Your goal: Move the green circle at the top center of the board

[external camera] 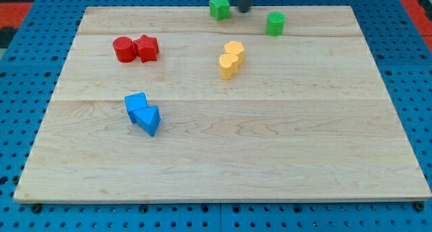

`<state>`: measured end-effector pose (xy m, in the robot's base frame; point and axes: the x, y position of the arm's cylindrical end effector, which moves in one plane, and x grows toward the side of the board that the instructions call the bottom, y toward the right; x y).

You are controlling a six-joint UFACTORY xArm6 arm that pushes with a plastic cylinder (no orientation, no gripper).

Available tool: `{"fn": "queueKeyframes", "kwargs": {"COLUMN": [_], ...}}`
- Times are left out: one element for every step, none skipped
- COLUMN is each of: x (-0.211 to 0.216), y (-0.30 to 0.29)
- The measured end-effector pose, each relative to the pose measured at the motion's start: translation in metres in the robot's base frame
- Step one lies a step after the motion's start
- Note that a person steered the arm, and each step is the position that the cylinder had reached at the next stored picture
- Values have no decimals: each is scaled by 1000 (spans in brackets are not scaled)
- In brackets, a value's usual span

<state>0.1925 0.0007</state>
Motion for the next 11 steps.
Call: {"fn": "queueKeyframes", "kwargs": {"x": [36, 122, 100, 0, 0, 1, 24, 47, 93, 100, 55], "y": [-79, -138, -207, -212, -212, -148, -13, 68, 97, 148, 157]}}
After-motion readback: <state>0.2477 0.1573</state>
